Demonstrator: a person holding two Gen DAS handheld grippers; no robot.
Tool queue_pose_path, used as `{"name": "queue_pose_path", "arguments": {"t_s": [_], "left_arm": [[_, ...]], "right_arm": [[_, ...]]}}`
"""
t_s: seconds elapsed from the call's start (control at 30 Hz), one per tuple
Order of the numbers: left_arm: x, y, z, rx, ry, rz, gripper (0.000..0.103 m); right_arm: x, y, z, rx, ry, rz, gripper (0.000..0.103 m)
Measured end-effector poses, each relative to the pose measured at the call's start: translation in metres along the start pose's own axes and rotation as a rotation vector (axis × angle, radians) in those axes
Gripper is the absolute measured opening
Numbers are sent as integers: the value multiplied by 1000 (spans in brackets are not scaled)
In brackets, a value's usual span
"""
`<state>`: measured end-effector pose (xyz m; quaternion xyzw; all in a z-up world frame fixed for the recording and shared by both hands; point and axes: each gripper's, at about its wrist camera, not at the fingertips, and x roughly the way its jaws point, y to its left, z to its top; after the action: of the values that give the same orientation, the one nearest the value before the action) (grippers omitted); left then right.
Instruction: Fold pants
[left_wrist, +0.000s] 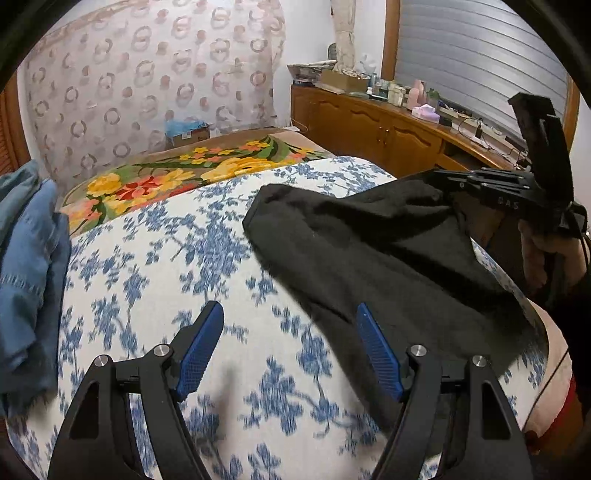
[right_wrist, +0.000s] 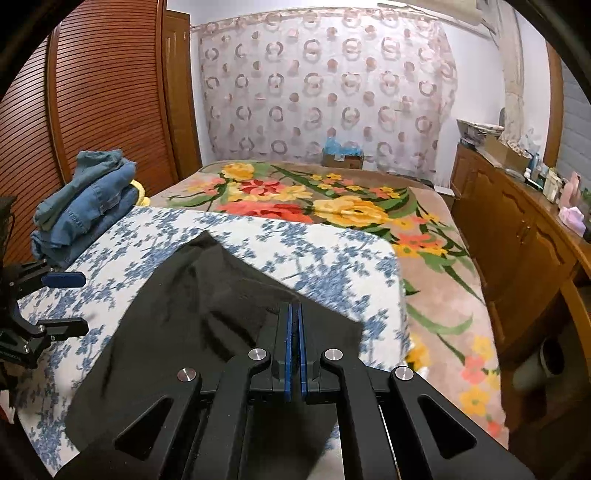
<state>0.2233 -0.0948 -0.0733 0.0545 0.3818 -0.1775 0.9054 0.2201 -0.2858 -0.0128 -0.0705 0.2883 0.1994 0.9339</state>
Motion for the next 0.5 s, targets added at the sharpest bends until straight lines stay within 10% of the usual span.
{"name": "queue_pose_path", "arguments": {"t_s": [0.5], "left_arm": [[58, 3, 44, 29, 58, 20, 75]], "right_arm": [[29, -31, 6, 46, 72, -32, 6]]}}
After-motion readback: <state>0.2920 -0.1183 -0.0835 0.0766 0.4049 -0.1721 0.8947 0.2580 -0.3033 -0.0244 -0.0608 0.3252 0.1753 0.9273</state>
